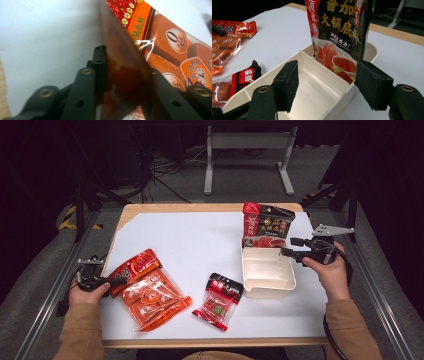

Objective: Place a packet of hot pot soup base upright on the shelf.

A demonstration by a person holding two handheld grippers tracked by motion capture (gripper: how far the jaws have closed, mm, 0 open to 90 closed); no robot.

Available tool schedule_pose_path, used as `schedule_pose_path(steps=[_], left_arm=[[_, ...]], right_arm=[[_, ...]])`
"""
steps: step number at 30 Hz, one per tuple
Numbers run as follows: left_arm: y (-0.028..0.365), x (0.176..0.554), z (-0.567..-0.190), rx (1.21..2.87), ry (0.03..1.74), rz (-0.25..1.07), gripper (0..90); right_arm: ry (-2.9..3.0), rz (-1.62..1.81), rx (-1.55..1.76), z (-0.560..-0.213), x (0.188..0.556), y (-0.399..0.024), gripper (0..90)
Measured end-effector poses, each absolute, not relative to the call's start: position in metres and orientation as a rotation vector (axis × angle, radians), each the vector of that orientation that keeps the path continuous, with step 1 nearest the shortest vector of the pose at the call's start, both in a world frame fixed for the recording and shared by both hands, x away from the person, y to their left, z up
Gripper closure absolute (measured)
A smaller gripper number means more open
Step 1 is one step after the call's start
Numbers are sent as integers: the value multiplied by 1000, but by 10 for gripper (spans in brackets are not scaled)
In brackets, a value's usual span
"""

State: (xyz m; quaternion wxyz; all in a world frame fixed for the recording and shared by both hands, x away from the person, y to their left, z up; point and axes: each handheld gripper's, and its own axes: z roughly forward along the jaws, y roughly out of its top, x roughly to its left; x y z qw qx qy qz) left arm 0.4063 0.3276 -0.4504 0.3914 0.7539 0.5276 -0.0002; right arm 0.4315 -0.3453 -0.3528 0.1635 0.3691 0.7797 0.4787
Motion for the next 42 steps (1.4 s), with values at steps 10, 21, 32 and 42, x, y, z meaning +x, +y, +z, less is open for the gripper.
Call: schedule_pose_path(steps=[10,21,32,42], left_arm=[[327,405,-444,1906,1311,13,900],[321,401,-420,1918,1244,102,900],[316,389,-387,1868,1139,178,900],[311,373,-357,1808,1043,217,900]], right_arm=[[2208,1374,1046,-349,429,-347,385],[2195,1395,1047,-342,424,-349,454],[2199,1390,1029,-333,417,-347,504],[2198,1399,1006,-326,412,-345,517]])
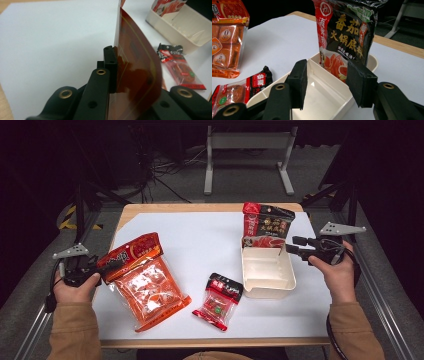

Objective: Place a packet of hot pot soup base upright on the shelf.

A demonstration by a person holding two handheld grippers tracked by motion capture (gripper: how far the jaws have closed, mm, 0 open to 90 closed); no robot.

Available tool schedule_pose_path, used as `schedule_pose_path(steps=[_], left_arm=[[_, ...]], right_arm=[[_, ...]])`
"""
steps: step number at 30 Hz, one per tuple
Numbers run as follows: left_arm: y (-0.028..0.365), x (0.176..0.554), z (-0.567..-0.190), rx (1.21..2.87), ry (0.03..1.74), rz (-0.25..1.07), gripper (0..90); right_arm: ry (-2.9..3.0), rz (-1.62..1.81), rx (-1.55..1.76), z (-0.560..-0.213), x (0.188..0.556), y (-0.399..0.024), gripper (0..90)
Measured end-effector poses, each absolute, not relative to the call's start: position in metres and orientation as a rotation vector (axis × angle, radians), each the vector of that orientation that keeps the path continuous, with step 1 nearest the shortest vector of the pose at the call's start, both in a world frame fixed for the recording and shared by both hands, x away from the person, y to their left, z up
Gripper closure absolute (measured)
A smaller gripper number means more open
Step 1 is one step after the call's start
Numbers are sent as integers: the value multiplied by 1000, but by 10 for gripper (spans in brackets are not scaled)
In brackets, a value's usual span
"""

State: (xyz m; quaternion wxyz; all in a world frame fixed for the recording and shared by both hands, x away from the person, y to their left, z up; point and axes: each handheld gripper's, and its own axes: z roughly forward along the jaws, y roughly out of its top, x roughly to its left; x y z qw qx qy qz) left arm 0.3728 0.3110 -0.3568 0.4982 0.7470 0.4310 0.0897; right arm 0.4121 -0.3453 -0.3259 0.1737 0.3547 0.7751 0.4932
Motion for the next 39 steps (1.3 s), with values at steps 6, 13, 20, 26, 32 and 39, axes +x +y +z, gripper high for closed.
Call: schedule_pose_path(steps=[6,13,20,26,32,39], left_arm=[[306,364,-342,1786,980,245,900],[293,353,-323,1764,916,261,900],[275,344,-305,1777,822,294,900],[258,339,-292,1795,694,263,900],[245,339,-282,1804,643,288,900],[234,345,-275,1799,604,288,900]], right_arm=[[2203,1393,1008,-325,412,-344,522],[2201,1385,1004,-323,410,-343,537],[2194,1399,988,-319,407,-341,537],[2197,1418,960,-315,405,-337,538],[2200,1445,919,-309,404,-330,535],[2209,1501,856,-301,403,-319,517]])
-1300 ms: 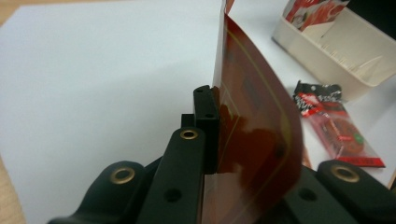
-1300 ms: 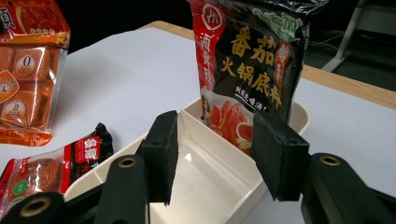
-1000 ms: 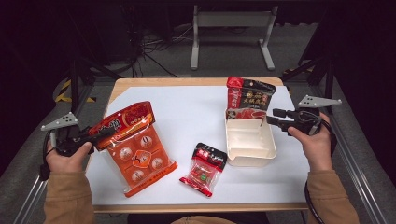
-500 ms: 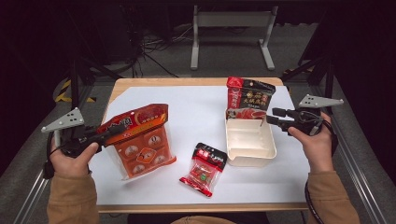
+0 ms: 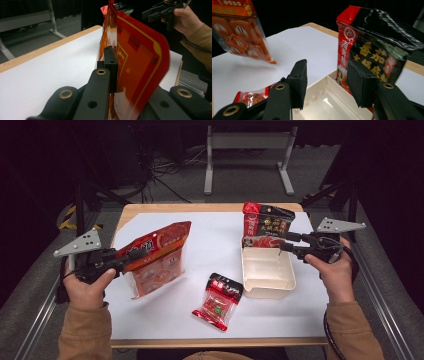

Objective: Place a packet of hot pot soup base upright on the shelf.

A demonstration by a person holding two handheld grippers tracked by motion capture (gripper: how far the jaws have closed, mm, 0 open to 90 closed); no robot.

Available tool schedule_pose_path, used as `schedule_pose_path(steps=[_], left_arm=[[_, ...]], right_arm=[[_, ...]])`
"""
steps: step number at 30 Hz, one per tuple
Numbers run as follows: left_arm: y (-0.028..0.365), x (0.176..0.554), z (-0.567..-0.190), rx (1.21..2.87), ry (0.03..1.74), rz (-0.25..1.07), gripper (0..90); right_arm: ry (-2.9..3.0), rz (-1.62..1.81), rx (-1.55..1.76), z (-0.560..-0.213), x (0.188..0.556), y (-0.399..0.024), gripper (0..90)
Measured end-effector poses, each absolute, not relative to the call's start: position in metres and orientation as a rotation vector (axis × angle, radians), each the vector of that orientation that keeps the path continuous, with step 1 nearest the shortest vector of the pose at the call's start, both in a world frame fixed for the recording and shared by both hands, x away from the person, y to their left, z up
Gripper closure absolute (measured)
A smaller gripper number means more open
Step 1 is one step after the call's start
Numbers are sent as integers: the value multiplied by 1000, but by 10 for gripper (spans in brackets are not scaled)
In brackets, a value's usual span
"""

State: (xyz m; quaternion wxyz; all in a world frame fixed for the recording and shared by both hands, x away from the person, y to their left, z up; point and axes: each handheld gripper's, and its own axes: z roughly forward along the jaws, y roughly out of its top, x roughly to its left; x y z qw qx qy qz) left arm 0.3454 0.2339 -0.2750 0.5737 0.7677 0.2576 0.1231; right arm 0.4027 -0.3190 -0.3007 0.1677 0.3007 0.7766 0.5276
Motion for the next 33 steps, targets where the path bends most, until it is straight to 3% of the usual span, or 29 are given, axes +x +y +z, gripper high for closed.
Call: schedule_pose_path(steps=[12,26,33], left_arm=[[196,361,-268,1795,486,230,900],[158,382,-268,1779,423,180,900],[136,388,-265,1795,384,178,900]], right_arm=[[2276,1549,718,-289,403,-281,499],[2296,1561,667,-282,398,-270,492],[2322,1569,648,-284,400,-264,427]])
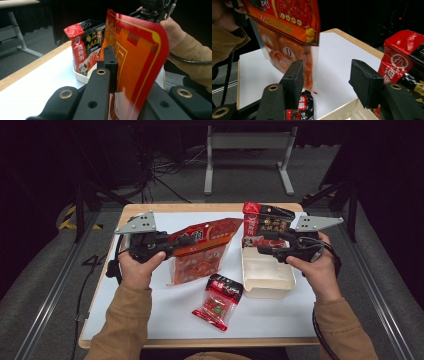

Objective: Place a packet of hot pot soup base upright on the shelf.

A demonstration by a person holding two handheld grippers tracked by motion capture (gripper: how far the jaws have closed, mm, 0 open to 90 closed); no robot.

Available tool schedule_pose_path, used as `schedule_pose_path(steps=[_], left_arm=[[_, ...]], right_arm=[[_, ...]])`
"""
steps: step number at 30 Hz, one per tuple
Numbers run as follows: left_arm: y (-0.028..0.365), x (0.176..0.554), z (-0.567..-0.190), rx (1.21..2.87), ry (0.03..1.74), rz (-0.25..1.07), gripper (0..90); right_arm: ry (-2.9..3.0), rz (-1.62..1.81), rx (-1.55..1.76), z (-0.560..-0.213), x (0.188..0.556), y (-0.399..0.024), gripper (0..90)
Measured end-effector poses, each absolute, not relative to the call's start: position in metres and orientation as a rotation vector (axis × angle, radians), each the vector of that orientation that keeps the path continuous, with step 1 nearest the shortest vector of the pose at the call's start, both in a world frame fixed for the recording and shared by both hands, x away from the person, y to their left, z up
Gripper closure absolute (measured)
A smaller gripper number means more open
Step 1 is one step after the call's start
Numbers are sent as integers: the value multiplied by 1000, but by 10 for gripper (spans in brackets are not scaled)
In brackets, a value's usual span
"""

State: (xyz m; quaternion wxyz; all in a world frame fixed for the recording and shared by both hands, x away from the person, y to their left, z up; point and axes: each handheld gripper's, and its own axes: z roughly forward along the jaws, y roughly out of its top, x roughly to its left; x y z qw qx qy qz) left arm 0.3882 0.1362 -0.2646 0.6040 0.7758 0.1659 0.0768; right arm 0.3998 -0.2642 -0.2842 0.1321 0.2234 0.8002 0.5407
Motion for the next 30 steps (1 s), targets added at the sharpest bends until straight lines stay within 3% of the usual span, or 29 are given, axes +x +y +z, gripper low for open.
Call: schedule_pose_path(steps=[10,30], left_arm=[[112,395,-266,1784,294,135,900],[95,395,-264,1727,185,65,900]], right_arm=[[2336,1596,585,-293,402,-256,347],[2403,1676,422,-300,407,-228,318]])
